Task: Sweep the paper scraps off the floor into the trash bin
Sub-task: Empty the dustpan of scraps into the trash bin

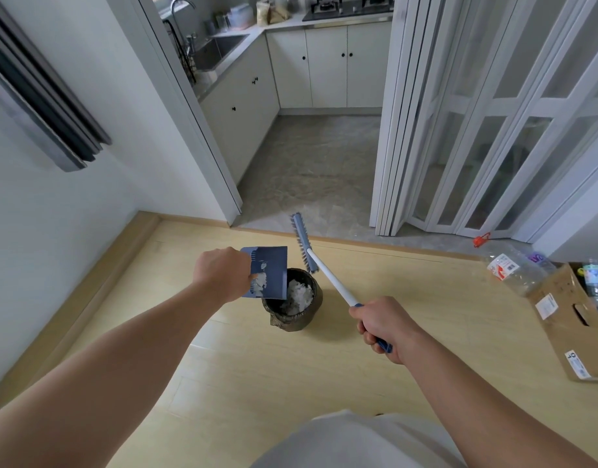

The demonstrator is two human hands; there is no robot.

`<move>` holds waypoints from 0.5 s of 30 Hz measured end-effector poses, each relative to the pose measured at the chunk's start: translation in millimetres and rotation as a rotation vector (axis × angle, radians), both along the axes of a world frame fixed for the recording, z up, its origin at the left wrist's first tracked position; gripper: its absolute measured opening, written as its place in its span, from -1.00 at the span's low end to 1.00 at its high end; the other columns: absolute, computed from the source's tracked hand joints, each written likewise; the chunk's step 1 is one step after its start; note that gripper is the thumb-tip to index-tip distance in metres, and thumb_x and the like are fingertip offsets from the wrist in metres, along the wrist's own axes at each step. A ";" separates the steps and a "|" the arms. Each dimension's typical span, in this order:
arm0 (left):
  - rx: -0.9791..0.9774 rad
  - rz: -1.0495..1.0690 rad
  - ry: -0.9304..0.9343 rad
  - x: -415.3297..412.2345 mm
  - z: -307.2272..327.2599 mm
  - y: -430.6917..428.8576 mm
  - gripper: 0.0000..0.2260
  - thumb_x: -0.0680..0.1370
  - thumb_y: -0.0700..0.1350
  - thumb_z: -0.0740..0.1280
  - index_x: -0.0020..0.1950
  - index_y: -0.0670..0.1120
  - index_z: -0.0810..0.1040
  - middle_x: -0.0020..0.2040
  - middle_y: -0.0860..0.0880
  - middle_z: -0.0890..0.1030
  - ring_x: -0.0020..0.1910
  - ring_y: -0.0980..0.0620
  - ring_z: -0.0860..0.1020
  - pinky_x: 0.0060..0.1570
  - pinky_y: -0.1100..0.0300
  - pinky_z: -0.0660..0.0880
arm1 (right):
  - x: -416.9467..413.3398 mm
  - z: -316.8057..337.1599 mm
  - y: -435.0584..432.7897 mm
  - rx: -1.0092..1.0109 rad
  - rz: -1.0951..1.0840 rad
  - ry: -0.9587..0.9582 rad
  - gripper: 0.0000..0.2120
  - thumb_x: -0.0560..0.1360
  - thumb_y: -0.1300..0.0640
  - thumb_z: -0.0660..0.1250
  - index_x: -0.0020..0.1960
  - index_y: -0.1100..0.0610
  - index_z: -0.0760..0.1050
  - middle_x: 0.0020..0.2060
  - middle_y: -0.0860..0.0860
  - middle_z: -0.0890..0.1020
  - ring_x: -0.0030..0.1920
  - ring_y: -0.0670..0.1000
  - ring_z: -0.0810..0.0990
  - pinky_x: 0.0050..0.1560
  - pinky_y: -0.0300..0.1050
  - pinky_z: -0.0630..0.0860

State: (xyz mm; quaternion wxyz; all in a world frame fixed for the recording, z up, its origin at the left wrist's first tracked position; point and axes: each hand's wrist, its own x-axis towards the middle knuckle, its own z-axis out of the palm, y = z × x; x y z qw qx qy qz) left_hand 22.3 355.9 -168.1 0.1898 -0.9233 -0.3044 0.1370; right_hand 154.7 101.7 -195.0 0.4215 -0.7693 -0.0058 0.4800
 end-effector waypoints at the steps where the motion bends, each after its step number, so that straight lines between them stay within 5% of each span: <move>1: -0.008 0.013 -0.012 0.5 0.7 0.5 -0.70 0.64 0.16 0.19 0.04 0.00 0.61 -0.16 0.01 0.59 -0.24 -0.04 0.48 -0.30 0.18 0.38 | -0.1 0.1 -0.2 0.001 0.004 -0.001 -0.82 0.56 0.19 0.29 0.01 0.32 0.55 -0.38 0.08 0.46 -0.52 -0.04 0.32 -0.56 -0.23 0.24; 7: -0.025 0.010 -0.027 6.2 7.6 1.8 -0.70 0.63 0.18 0.19 0.01 0.02 0.59 -0.25 0.05 0.48 -0.26 -0.01 0.48 -0.34 0.19 0.36 | -0.3 0.3 -0.5 0.003 0.005 0.002 -0.82 0.56 0.20 0.28 0.03 0.31 0.55 -0.39 0.07 0.45 -0.51 -0.03 0.32 -0.54 -0.22 0.24; 15: -0.003 -0.051 0.028 6.3 1.4 -1.5 -0.67 0.63 0.21 0.18 0.07 0.03 0.60 -0.17 0.03 0.60 -0.26 -0.02 0.48 -0.31 0.18 0.40 | 1.3 -1.7 1.2 -0.005 0.003 0.010 -0.80 0.55 0.21 0.27 0.06 0.33 0.55 -0.37 0.08 0.45 -0.51 -0.03 0.32 -0.55 -0.22 0.23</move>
